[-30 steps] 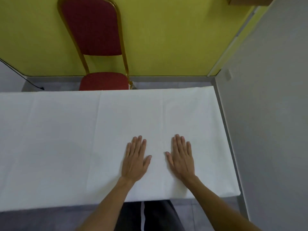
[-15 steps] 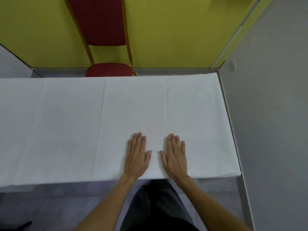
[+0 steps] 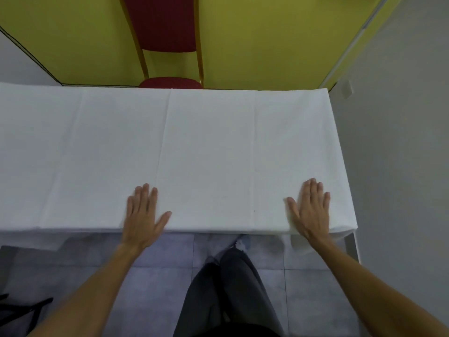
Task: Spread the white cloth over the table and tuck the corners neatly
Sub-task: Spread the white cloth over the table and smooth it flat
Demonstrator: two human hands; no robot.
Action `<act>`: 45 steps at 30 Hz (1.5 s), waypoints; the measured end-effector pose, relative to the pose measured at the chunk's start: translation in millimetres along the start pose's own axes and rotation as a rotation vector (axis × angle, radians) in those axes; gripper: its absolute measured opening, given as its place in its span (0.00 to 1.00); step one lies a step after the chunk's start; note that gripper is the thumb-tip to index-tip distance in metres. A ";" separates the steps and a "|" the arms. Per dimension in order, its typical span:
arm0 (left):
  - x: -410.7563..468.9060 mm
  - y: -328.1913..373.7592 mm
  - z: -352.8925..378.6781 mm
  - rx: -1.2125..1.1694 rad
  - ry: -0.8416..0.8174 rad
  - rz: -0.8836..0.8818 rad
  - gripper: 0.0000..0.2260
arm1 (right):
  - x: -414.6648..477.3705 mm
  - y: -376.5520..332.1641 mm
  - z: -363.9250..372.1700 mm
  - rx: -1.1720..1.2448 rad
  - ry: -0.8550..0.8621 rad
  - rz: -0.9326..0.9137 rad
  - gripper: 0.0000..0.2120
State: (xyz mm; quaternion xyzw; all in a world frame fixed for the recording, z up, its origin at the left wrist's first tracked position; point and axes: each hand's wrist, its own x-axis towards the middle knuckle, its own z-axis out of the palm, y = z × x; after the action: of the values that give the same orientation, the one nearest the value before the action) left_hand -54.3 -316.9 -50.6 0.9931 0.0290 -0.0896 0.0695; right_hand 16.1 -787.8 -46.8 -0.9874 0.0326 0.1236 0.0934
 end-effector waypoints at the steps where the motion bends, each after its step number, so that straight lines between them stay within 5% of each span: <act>1: 2.2 12.8 -0.7 -0.028 0.005 0.008 0.35 | -2.2 -15.7 2.7 0.010 -0.002 -0.020 0.39; 8: 29.3 167.0 22.8 -0.100 0.022 0.174 0.28 | -19.3 -115.1 41.8 0.000 0.003 -0.284 0.33; 21: 6.3 47.1 8.6 -0.005 0.064 0.069 0.34 | -12.1 66.9 -10.2 -0.045 -0.014 -0.106 0.41; 29: 49.7 260.1 31.9 -0.145 0.021 0.282 0.29 | 4.7 32.2 11.6 -0.061 0.024 -0.259 0.35; 39: 49.5 284.4 30.3 -0.003 -0.001 0.166 0.30 | 11.4 93.0 -14.9 0.015 0.055 -0.275 0.33; 45: 60.1 391.0 35.0 -0.147 -0.013 0.012 0.31 | 67.1 132.8 -36.3 -0.131 0.007 -0.420 0.34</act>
State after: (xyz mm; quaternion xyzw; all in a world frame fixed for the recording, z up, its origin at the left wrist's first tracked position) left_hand 26.0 -705.7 -43.7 0.9849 0.0290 -0.0930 0.1428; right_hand 78.0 -927.8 -52.5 -0.9769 -0.1813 0.0999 0.0526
